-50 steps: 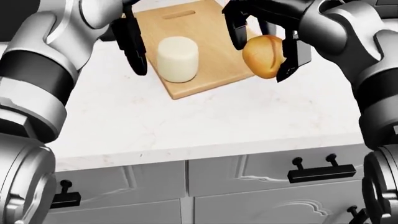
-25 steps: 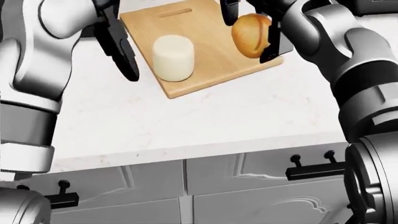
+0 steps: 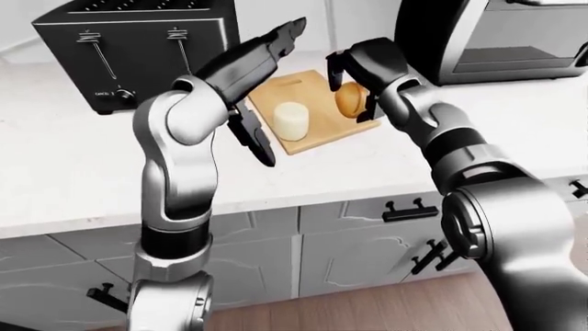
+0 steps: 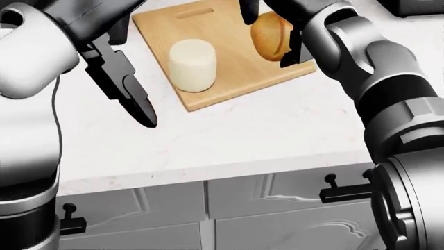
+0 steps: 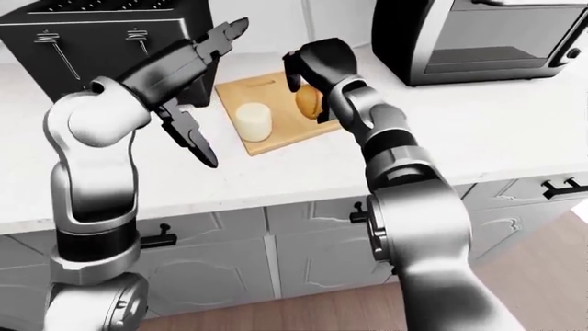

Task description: Place the bread and cheese on the cutting board.

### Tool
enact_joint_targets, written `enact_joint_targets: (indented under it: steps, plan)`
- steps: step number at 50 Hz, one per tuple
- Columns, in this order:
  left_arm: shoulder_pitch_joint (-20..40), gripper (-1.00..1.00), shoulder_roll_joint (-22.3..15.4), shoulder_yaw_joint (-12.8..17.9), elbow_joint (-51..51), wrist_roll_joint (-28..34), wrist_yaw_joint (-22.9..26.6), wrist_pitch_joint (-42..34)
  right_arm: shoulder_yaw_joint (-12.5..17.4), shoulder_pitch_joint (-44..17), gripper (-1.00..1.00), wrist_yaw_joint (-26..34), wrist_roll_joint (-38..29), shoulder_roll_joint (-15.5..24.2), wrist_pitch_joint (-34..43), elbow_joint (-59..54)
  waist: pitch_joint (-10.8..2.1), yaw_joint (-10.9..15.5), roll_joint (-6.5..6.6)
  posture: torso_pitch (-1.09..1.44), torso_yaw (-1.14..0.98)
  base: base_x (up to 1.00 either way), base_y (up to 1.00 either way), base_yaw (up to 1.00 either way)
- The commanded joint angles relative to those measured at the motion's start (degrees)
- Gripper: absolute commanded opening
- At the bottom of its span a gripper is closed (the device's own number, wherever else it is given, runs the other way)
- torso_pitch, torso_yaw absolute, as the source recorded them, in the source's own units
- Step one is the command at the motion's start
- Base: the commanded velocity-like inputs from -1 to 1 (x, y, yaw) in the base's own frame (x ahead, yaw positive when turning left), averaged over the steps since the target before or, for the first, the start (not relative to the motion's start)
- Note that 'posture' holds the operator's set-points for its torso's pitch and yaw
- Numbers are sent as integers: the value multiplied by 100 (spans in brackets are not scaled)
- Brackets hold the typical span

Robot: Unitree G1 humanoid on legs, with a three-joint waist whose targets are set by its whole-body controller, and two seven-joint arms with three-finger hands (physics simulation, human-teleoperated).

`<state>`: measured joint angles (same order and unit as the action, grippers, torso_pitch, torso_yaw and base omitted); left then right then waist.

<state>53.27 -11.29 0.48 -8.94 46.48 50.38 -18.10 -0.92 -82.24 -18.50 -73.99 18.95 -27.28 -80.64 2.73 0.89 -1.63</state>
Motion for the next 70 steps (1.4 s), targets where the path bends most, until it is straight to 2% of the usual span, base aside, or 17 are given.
enact_joint_targets:
  steps: [1, 9, 24, 29, 30, 35, 37, 42, 46, 48, 50, 53, 57, 60, 63, 70]
  plan:
    - [148, 100, -30, 99, -202, 11, -72, -72, 69, -278, -100, -215, 45, 52, 29, 246, -194, 10, -7, 0, 0, 0, 0, 0]
    - [138, 100, -53, 131, -412, -56, -129, -289, 105, -234, -98, -274, -26, -46, 61, 235, -181, 15, -17, 0, 0, 0, 0, 0]
    - [56, 100, -71, 92, -494, -92, -129, -360, 104, -166, -44, -229, -71, -90, 46, 233, -197, 36, -40, 0, 0, 0, 0, 0]
    - [40, 100, -76, 93, -493, -95, -136, -355, 113, -149, -18, -180, -68, -97, 52, 233, -201, 40, -45, 0, 0, 0, 0, 0]
    - [41, 100, -76, 95, -496, -95, -136, -357, 115, -142, -4, -168, -64, -99, 49, 233, -202, 41, -45, 0, 0, 0, 0, 0]
    - [52, 100, -79, 98, -504, -91, -134, -369, 117, -132, 44, -100, -51, -98, 44, 237, -205, 45, -49, 0, 0, 0, 0, 0]
    - [62, 100, -82, 99, -503, -92, -133, -374, 110, -119, 48, -84, -54, -100, 48, 236, -205, 46, -51, 0, 0, 0, 0, 0]
    - [69, 100, -87, 104, -497, -98, -136, -382, 107, -92, 76, -10, -51, -108, 55, 237, -207, 48, -55, 0, 0, 0, 0, 0]
    - [154, 100, -143, 168, -366, -147, -197, -360, 121, -75, 80, 30, -25, -105, 44, 240, -210, 50, -55, 0, 0, 0, 0, 0]
    - [250, 100, -209, 254, -147, -232, -318, -340, 177, -59, 84, 127, 68, -115, 36, 248, -210, 50, -54, 0, 0, 0, 0, 0]
    - [367, 100, -274, 341, 90, -329, -472, -368, 225, -69, 96, 242, 186, -129, 12, 267, -210, 48, -50, 0, 0, 0, 0, 0]
    - [599, 100, -416, 490, 479, -526, -787, -406, 313, -73, 97, 361, 437, -137, -75, 303, -214, 39, -38, 0, 0, 0, 0, 0]
    - [1079, 100, -796, 785, 1423, -966, -1597, -277, 490, -99, 100, 571, 1000, -119, -227, 407, -218, 26, -17, 0, 0, 0, 0, 0]
    - [1190, 100, -1014, 921, 1954, -1314, -2239, -204, 595, -136, 100, 759, 1522, -149, -264, 522, -216, 3, 8, 0, 0, 0, 0, 0]
    - [961, 100, -1058, 983, 1658, -1672, -2561, -438, 582, -196, 100, 919, 1953, -190, -293, 669, -220, -21, 46, 0, 0, 0, 0, 0]
    - [309, 100, -1030, 927, 433, -2115, -2860, -1107, 477, -157, 100, 1233, 2783, -230, -133, 1102, -212, -62, 87, 0, 0, 0, 0, 0]
